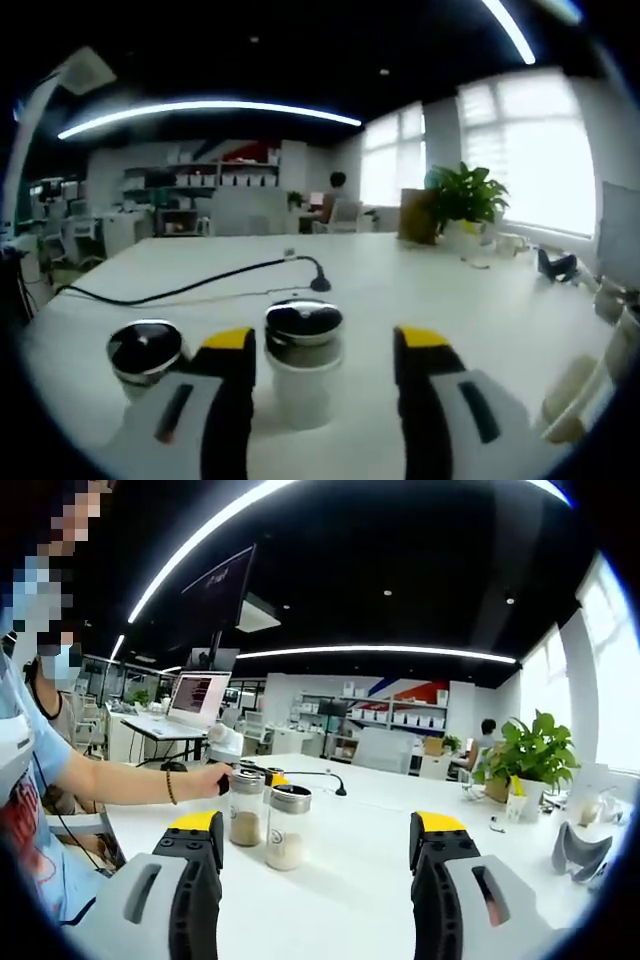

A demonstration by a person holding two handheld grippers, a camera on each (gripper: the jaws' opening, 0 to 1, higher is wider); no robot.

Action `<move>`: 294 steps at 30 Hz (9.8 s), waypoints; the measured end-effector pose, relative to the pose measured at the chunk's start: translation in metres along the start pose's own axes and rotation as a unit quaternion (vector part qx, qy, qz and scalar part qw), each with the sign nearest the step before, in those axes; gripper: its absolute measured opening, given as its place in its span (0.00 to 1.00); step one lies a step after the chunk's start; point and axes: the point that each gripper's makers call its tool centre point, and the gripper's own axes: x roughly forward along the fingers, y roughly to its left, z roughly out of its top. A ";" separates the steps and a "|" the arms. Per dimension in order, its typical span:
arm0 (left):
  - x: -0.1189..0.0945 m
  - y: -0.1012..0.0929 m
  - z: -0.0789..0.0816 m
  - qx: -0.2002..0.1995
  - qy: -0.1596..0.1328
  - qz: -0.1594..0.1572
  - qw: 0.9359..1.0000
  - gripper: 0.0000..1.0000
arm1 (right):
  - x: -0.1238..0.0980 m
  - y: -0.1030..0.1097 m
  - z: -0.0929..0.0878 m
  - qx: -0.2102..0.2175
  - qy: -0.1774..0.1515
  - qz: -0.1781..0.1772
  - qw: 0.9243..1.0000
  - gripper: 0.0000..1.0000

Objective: Rotate the seasoning bottle until the label or dispensing opening points toward the visible target arrow and the bottle remains upright within the marked orientation range

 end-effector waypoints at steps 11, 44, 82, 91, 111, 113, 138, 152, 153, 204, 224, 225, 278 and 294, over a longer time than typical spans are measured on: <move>0.002 0.002 -0.009 0.013 0.008 0.012 1.000 0.51 | -0.002 -0.002 -0.002 0.000 0.003 -0.002 1.000 0.78; 0.003 0.009 -0.014 0.028 0.011 0.049 0.998 0.35 | -0.005 -0.007 -0.009 -0.002 0.014 -0.009 1.000 0.74; -0.066 -0.015 0.016 0.025 -0.040 -0.040 0.998 0.35 | -0.001 -0.004 -0.015 0.002 0.024 -0.007 1.000 0.72; -0.090 -0.024 0.017 0.029 -0.048 -0.066 0.996 0.35 | 0.000 -0.002 -0.016 0.002 0.024 -0.006 1.000 0.72; -0.138 -0.049 0.006 0.018 -0.047 -0.122 0.991 0.35 | 0.000 0.000 -0.017 -0.001 0.027 -0.004 1.000 0.72; -0.141 -0.051 0.002 0.018 -0.045 -0.124 0.991 0.35 | 0.000 0.000 -0.016 -0.001 0.026 -0.004 1.000 0.72; -0.155 -0.066 -0.030 0.013 -0.011 -0.150 0.989 0.35 | 0.000 -0.001 -0.016 -0.003 0.027 -0.007 1.000 0.72; -0.154 -0.063 -0.038 0.010 0.001 -0.153 0.988 0.35 | 0.000 -0.001 -0.017 -0.002 0.029 -0.008 1.000 0.71; -0.154 -0.063 -0.038 0.012 0.002 -0.153 0.988 0.35 | 0.000 -0.001 -0.018 -0.001 0.029 -0.008 1.000 0.71; -0.180 -0.058 -0.013 0.038 -0.002 -0.278 0.960 0.53 | -0.002 0.002 -0.018 -0.003 0.031 -0.005 0.999 0.70; -0.174 -0.068 -0.015 0.117 -0.002 -0.464 0.878 0.58 | -0.002 0.005 -0.015 0.001 0.020 0.007 1.000 0.70; -0.174 -0.069 -0.014 0.113 -0.003 -0.471 0.875 0.57 | -0.001 0.005 -0.015 0.002 0.020 0.008 1.000 0.70; -0.173 -0.080 -0.027 0.105 0.027 -0.500 0.859 0.32 | -0.001 0.006 -0.021 0.000 0.034 0.010 0.999 0.69; -0.173 -0.072 -0.024 0.091 0.035 -0.437 0.894 0.32 | -0.001 0.004 -0.023 -0.002 0.038 0.006 0.999 0.69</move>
